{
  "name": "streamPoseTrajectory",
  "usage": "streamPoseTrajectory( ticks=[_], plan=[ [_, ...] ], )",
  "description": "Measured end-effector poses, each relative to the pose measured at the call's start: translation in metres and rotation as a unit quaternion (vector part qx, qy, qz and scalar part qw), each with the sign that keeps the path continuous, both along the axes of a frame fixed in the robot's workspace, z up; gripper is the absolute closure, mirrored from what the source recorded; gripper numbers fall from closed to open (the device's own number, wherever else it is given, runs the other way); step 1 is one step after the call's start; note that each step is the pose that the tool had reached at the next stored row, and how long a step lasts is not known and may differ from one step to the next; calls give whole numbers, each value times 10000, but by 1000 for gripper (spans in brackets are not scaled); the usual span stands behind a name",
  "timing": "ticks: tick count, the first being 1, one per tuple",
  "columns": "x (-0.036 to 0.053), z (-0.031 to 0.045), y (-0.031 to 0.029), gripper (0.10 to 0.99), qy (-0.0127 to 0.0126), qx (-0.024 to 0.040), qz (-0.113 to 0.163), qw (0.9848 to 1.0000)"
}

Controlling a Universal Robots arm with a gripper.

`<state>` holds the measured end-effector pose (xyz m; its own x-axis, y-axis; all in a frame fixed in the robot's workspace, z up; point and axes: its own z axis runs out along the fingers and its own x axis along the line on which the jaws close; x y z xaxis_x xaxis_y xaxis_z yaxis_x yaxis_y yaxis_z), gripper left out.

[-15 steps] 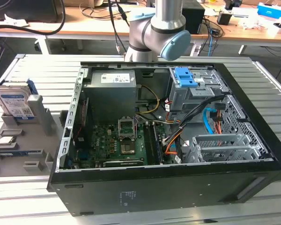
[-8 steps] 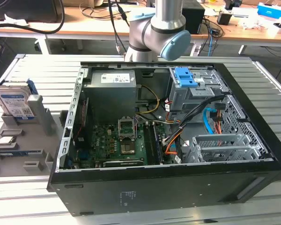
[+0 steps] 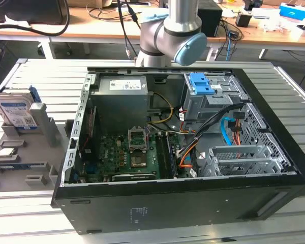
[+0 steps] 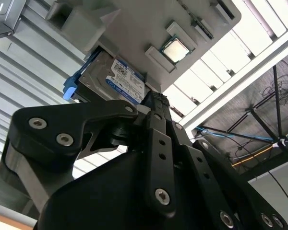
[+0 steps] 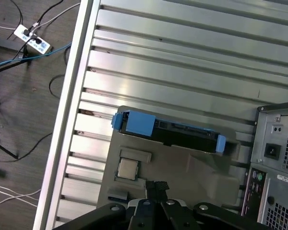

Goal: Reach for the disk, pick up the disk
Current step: 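Pick up the disk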

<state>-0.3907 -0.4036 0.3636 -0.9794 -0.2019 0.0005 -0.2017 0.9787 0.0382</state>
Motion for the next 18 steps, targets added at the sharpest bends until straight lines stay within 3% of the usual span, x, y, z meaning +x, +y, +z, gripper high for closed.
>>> streamPoseTrajectory(
  ticks=[9, 18],
  plan=[
    [0, 0, 0, 980, 0, 0, 313, 9995],
    [0, 0, 0, 980, 0, 0, 660, 9978]
  ],
)
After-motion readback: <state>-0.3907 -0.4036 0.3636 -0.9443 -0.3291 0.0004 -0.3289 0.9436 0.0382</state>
